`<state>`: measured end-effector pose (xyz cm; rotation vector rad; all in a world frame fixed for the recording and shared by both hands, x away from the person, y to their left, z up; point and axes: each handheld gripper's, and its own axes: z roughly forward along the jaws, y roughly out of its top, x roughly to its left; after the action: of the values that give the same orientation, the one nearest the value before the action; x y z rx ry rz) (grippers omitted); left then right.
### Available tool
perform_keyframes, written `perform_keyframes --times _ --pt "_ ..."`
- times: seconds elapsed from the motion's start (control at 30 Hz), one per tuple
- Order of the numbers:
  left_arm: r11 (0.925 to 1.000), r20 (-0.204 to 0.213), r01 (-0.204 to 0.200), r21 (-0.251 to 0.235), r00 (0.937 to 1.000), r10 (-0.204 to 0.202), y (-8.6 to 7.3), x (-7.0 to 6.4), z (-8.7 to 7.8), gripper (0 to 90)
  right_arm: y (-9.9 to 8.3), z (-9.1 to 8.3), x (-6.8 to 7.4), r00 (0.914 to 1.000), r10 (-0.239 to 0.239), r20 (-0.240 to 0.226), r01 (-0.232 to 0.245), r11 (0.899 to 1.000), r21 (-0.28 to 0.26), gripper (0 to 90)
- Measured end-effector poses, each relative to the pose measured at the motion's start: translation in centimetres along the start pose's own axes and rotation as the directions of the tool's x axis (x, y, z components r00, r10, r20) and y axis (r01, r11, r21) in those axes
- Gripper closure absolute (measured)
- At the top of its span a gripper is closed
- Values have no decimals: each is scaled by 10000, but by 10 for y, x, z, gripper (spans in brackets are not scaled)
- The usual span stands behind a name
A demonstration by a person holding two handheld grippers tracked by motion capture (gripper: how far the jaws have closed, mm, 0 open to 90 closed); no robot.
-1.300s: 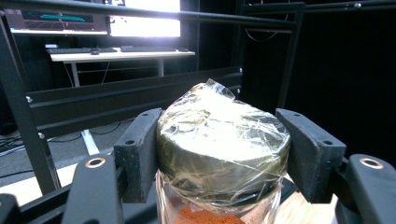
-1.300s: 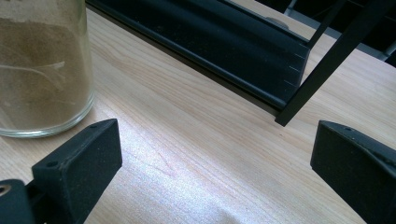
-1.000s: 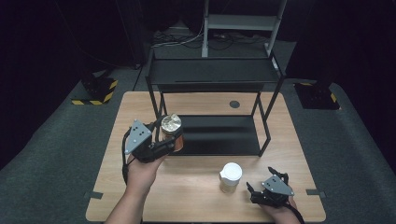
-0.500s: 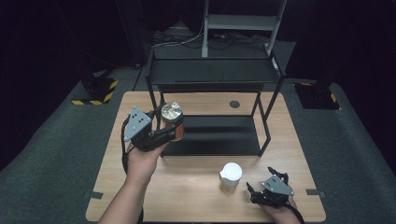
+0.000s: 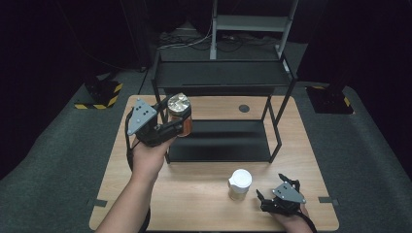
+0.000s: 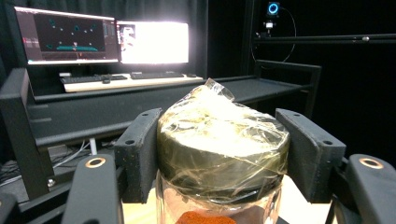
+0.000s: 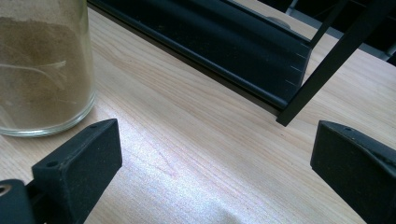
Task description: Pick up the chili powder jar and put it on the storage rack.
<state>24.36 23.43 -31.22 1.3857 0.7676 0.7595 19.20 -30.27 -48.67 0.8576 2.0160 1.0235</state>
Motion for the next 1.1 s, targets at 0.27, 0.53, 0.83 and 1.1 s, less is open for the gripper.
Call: perform_keyframes --times 0.27,0.53,0.83,1.1 --pt "9997 13 -240 -106 9997 240 16 0 5 345 0 0 0 10000 -6 -10 6 10000 -25 9" --pt "9992 -3 -333 -210 9994 333 31 0 14 345 0 0 0 10000 -17 -16 17 10000 -25 9" --pt "9990 -9 -326 -295 9995 325 45 2 23 345 -1 -1 -1 10000 64 -30 -64 10000 -54 9" --pt "9991 -74 -275 -336 9996 273 49 -1 36 345 -1 0 -2 10000 55 -66 -55 10000 -68 9"
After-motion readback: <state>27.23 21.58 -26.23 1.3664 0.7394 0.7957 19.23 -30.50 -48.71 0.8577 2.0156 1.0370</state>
